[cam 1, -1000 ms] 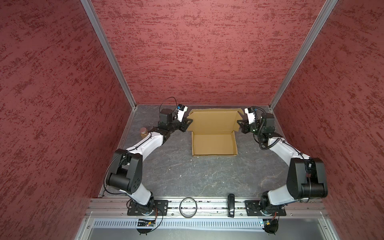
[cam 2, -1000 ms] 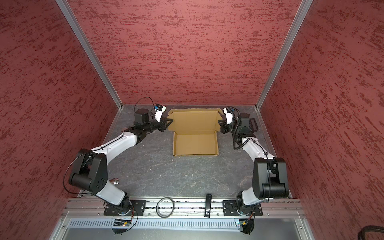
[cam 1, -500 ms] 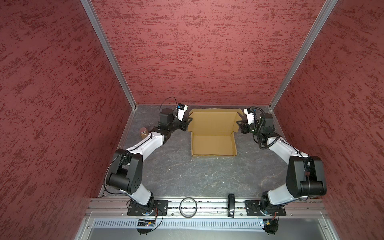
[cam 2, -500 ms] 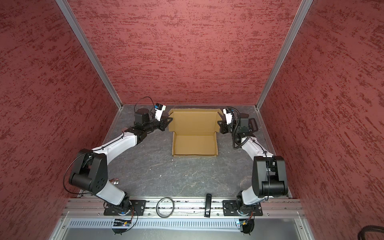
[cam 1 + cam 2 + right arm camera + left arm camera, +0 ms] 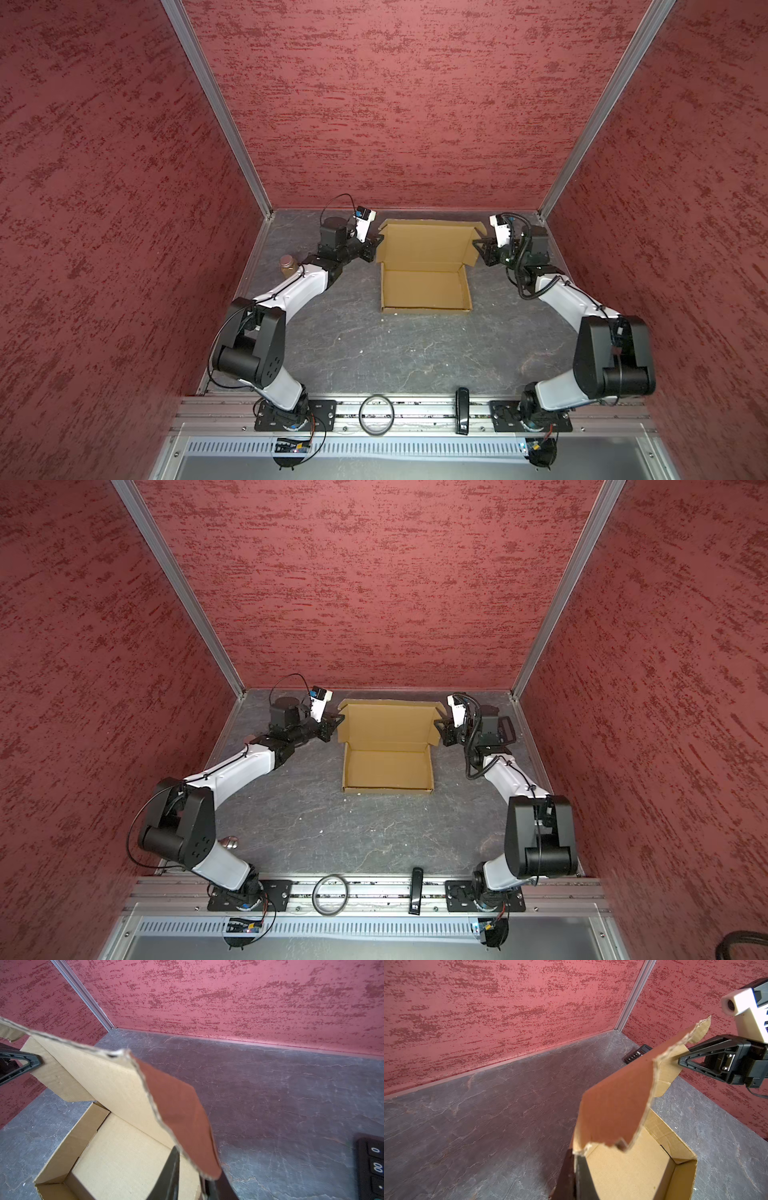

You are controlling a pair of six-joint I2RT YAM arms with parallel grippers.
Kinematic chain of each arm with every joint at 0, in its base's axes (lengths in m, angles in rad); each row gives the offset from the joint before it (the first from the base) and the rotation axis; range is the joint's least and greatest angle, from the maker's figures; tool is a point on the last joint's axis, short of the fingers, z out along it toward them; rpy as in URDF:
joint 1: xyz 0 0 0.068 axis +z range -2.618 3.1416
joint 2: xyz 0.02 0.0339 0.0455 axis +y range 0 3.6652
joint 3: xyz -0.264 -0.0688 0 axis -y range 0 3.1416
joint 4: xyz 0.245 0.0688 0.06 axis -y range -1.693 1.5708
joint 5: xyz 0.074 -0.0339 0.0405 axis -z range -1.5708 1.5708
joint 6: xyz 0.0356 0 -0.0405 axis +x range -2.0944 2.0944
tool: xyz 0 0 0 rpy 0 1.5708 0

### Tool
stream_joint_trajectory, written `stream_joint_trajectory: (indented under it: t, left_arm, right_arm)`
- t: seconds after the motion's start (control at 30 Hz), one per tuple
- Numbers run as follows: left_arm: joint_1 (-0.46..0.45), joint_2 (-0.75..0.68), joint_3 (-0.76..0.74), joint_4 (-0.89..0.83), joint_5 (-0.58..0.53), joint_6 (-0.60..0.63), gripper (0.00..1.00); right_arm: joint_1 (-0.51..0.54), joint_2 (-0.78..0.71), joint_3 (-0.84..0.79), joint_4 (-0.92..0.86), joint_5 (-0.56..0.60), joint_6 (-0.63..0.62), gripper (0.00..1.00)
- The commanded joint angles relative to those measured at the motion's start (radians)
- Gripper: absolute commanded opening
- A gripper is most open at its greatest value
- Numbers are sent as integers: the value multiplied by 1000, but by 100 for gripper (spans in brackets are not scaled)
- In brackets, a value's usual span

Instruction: Fold the paper box

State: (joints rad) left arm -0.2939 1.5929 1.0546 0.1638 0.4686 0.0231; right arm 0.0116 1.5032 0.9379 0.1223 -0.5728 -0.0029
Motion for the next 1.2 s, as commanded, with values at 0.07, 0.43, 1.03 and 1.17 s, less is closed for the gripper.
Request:
stream_joint_trajectory:
  t: [0.07, 0.43, 1.03, 1.17]
  left_arm:
    - [-7, -7, 17, 1, 7, 8, 0]
    - [-37, -1, 38, -38, -30, -21, 11]
    - [-89, -21, 17, -97, -121, -49, 13]
    - [-107, -26, 9, -105, -154, -63, 16]
  right_arm:
    - [8, -3, 43, 4, 6, 13, 18]
    - [26, -25, 32, -18, 4, 27, 13]
    - [99, -45, 7, -41, 84, 30, 12]
    - [120, -77, -12, -39, 110, 33, 12]
